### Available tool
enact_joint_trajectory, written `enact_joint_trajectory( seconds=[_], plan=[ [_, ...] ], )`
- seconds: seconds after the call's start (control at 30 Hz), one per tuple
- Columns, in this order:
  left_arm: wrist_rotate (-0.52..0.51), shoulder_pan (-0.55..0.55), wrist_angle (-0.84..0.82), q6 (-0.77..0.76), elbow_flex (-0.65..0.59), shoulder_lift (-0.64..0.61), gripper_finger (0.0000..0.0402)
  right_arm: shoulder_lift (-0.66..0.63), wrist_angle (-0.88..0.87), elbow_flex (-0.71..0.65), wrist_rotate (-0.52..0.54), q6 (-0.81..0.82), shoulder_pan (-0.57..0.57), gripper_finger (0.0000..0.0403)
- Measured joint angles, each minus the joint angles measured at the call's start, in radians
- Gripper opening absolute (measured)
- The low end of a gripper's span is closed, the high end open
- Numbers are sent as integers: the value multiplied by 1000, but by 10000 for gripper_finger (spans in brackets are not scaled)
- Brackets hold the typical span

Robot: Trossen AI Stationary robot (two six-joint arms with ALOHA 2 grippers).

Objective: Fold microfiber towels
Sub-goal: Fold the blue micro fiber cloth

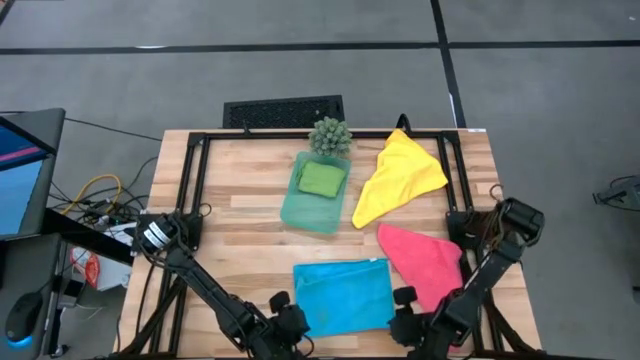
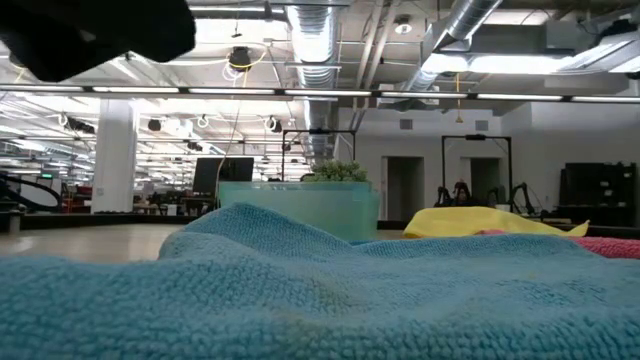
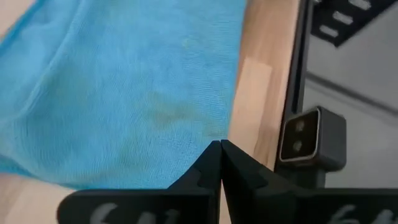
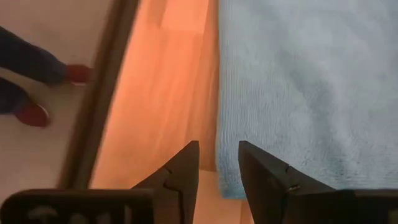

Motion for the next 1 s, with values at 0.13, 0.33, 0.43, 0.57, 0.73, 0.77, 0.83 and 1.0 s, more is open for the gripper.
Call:
enact_joint_trajectory(
  seconds=[0.13,0.33,0.43,0.57,0.73,0.77,0.83,1.0],
  plan=[
    [64,1,-1,118,0,0,26,35,0,0,0,30,-9,153],
    [104,1,13,195,0,0,103,44,5,0,-5,49,-15,200],
    [131,1,0,202,-7,0,138,44,3,0,-7,49,-15,219],
    [165,-3,8,204,-29,1,157,44,3,0,-10,49,-15,224],
    [150,-8,24,292,-37,2,159,44,2,0,-10,49,-15,216],
    [139,-8,24,315,-37,2,159,44,2,0,-10,49,-15,215],
    [122,-8,23,356,-37,2,159,44,-1,0,-10,49,-15,214],
    [118,-7,34,412,-37,2,159,43,-2,0,-11,49,-15,214]
  ],
)
